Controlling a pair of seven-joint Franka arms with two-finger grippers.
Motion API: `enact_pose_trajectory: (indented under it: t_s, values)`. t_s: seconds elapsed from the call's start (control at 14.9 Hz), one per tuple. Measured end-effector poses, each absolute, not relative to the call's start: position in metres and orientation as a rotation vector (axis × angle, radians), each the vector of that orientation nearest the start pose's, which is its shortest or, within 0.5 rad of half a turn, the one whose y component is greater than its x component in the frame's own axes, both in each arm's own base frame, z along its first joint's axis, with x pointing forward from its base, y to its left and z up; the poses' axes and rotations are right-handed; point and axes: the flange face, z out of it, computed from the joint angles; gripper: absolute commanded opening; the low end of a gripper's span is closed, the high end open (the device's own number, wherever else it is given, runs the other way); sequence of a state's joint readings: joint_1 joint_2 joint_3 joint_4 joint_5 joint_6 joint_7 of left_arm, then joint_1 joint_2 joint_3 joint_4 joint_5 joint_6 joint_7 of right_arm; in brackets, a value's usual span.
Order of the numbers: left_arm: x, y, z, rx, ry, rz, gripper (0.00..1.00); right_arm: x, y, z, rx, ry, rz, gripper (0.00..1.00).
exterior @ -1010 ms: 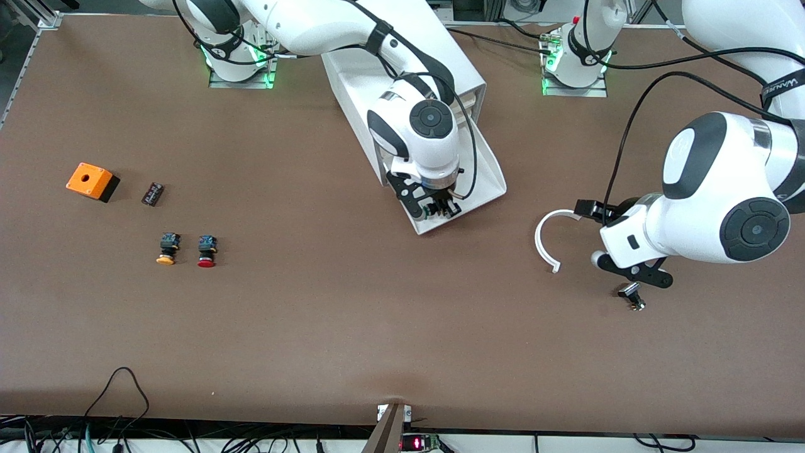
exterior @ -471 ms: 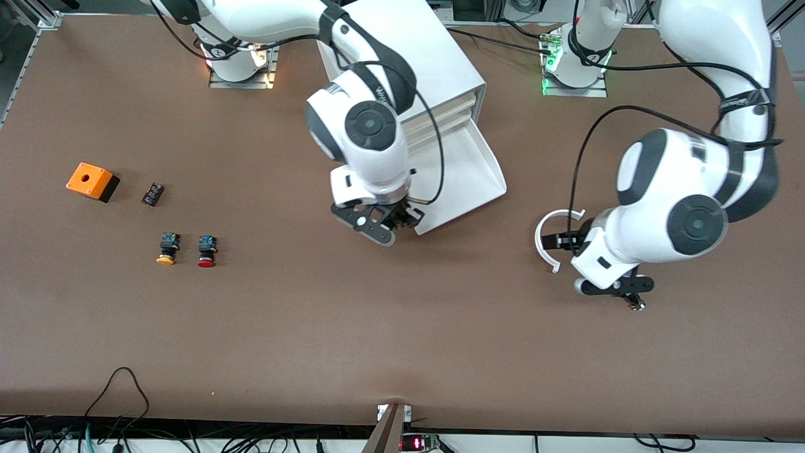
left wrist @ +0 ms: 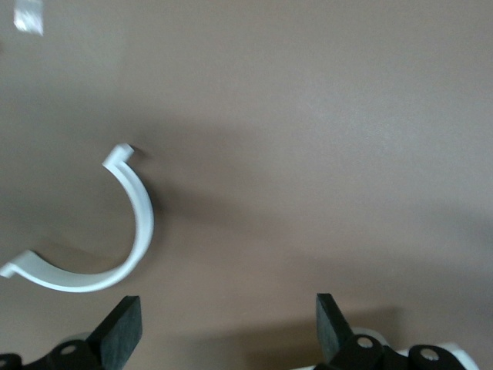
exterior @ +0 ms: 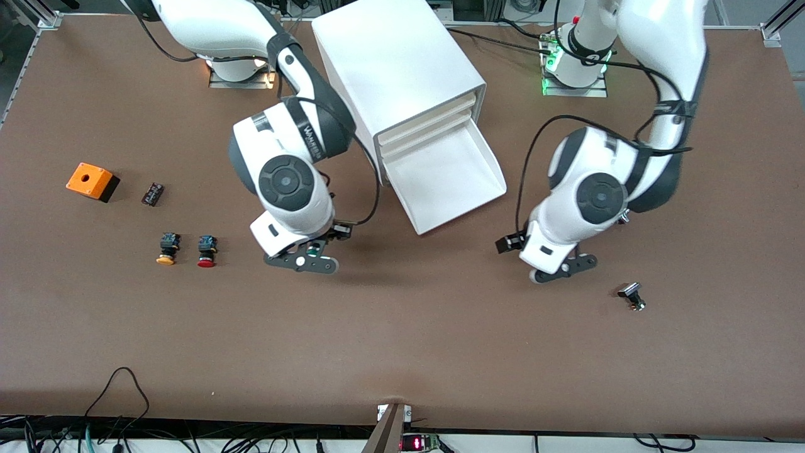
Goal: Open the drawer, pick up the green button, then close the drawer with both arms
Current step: 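Set the green button by the red button while the left gripper shuts drawer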
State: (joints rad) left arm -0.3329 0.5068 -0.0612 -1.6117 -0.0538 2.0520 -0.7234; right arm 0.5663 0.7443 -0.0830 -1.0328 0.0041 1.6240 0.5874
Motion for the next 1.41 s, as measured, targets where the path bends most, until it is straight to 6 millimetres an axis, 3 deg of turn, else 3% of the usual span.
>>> enact_pose_trajectory:
  t_s: [0.2, 0.4, 0.61, 0.74, 1.41]
  values:
    - [0.597, -0.291, 0.290, -3.093, -0.688, 0.118, 0.99, 0.652, 0.317, 0.381, -3.263, -0.007, 0.235, 0.00]
    - [0.568, -0.313, 0.259, -3.044, -0.806, 0.140, 0.99, 0.665, 0.257, 0.361, -3.190, -0.074, 0.285, 0.00]
    - [0.550, -0.330, 0.245, -3.008, -0.848, 0.166, 0.99, 0.669, 0.193, 0.323, -3.122, -0.147, 0.281, 0.00]
    - [0.545, -0.335, 0.241, -2.998, -0.856, 0.174, 0.99, 0.663, 0.162, 0.293, -3.080, -0.189, 0.269, 0.00]
    - [0.504, -0.379, 0.233, -3.017, -0.721, 0.254, 0.99, 0.619, 0.130, 0.205, -3.102, -0.125, 0.134, 0.00]
